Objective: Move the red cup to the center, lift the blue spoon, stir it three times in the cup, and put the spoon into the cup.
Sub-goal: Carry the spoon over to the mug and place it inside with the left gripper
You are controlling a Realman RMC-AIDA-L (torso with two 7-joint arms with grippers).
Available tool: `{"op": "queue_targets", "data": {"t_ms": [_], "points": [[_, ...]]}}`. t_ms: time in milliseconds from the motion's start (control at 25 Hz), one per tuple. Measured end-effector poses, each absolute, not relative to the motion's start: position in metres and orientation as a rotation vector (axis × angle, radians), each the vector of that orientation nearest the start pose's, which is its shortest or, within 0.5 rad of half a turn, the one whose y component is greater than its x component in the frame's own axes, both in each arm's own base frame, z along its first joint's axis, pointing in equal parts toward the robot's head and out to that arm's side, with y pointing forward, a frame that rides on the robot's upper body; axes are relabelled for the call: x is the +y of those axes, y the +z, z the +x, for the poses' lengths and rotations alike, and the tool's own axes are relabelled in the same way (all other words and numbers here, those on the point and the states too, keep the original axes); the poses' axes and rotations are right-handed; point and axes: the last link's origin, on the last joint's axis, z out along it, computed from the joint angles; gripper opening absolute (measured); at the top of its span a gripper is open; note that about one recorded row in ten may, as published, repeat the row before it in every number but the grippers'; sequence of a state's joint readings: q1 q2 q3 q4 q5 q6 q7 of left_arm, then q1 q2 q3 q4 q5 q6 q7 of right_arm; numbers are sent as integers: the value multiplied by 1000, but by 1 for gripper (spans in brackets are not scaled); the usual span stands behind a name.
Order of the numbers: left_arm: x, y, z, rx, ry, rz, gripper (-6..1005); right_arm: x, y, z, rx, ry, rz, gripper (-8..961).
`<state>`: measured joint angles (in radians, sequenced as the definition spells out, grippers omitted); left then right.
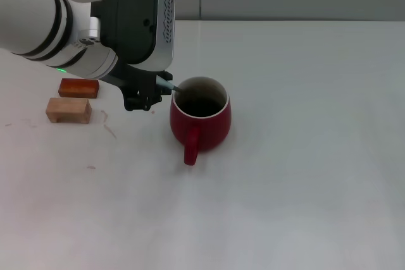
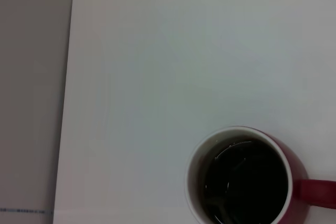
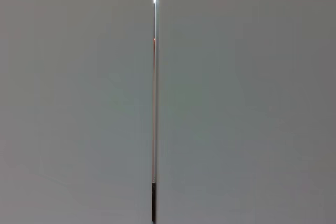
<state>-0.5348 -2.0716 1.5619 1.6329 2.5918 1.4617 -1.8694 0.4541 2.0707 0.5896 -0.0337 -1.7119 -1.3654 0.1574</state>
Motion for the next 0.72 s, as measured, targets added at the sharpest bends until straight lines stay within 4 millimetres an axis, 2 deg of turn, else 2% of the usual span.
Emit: {"op": "queue_targets", "data": {"t_ms": [280,720], "points": [[338,4,-125,426,591,-2717,167,316,62,366,447,658,-1241,647],[328,-4,-123,448,603,-2760,167,316,61,365,446,660,-1246,647]]}}
